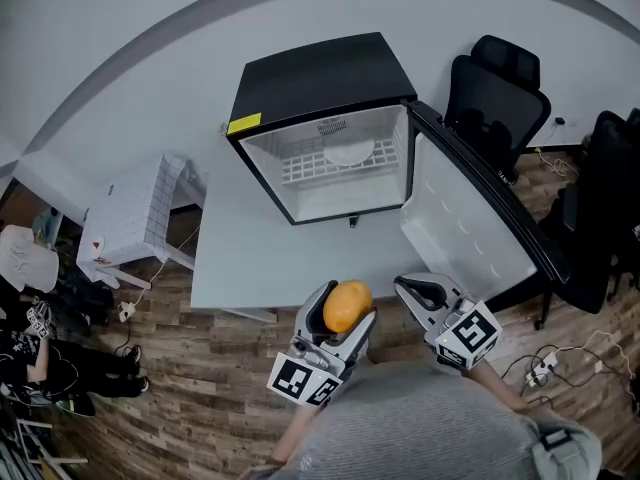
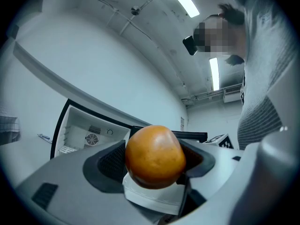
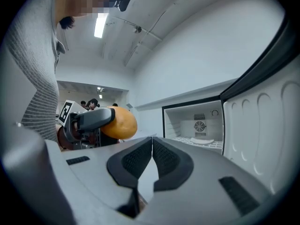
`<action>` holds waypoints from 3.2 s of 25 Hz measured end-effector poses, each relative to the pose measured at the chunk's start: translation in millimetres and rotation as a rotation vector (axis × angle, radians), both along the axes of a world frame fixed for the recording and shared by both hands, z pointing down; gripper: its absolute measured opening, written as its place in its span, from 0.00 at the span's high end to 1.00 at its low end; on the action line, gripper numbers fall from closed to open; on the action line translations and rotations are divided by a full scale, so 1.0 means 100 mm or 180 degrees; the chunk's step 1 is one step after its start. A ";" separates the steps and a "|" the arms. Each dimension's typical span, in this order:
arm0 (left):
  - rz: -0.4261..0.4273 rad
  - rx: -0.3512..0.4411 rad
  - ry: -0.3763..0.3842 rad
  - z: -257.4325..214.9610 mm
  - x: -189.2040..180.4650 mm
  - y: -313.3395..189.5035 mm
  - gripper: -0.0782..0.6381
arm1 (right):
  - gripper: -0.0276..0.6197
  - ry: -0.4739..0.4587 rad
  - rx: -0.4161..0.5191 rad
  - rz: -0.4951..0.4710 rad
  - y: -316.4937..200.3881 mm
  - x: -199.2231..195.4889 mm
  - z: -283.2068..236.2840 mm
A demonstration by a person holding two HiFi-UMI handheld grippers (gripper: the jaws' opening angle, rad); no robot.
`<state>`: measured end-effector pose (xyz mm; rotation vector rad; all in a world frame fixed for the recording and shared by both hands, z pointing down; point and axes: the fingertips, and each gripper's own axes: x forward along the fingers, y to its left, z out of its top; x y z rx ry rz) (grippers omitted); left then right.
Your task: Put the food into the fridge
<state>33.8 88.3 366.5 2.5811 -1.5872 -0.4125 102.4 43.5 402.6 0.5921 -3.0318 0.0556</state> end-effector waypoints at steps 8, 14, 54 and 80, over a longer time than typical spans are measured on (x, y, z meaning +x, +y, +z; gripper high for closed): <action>0.0137 0.0021 0.0055 -0.04 -0.55 -0.54 0.40 | 0.94 0.0018 0.0036 0.0163 -0.45 -0.50 -0.11; 0.0304 0.0010 0.0087 0.05 -0.87 -0.81 0.41 | 0.94 0.0099 0.0051 0.0280 -0.65 -0.82 -0.05; 0.0785 0.0102 -0.0512 0.20 -1.15 -2.13 0.40 | 0.94 0.0182 -0.0057 0.0925 -1.16 -0.88 0.06; 0.0785 0.0070 -0.1110 0.48 -1.11 -3.24 0.40 | 0.94 0.0371 -0.0501 0.0686 -1.46 -0.94 0.62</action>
